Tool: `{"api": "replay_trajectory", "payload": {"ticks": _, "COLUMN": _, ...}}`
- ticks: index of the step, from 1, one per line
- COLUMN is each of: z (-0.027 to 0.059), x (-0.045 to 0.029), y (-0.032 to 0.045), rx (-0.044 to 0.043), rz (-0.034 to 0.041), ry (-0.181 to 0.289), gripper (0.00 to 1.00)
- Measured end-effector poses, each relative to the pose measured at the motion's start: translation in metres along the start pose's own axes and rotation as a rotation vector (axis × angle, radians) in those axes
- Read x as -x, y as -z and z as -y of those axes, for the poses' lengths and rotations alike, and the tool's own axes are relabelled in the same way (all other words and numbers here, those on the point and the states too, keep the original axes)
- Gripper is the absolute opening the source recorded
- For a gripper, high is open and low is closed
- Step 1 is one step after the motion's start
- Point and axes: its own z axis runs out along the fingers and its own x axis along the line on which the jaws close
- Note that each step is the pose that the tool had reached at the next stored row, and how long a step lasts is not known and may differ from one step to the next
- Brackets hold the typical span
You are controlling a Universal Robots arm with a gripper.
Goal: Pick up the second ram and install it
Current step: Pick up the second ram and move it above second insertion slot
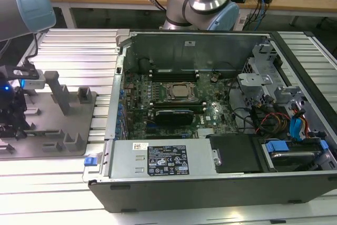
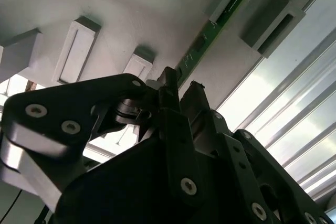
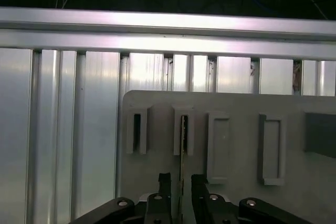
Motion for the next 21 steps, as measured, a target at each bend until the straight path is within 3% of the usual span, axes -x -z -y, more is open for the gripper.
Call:
{"api": "replay_trajectory", "payload": {"ticks": 8, "z": 0.0000, "x": 0.0000, "y": -0.0011, "rx": 0.0001, "rz": 0.0000, "ry": 0.000, "gripper": 0.26}}
{"api": "replay_trajectory", "payload": {"ticks": 9, "z": 0.0000, "x": 0.0000, "y": -0.0012, "rx": 0.0000, "rz": 0.0000, "ry": 0.000, "gripper": 0.19}}
{"api": "replay_trajectory", "payload": {"ticks": 11, "z": 0.0000, "x": 0.0000, "y": -0.0013, "rx": 0.0001, "rz": 0.0000, "ry": 0.000, "gripper": 0.18}}
{"api": "replay_trajectory", "payload": {"ticks": 12, "z": 0.0000, "x": 0.0000, "y": -0.0014, "rx": 0.0001, "rz": 0.0000, "ry": 0.000, "gripper": 0.10}}
{"api": "replay_trajectory", "payload": {"ticks": 21, "z": 0.0000, "x": 0.0000, "y": -0.0016, "rx": 0.0000, "rz": 0.0001, "ry": -0.004, "gripper": 0.10}}
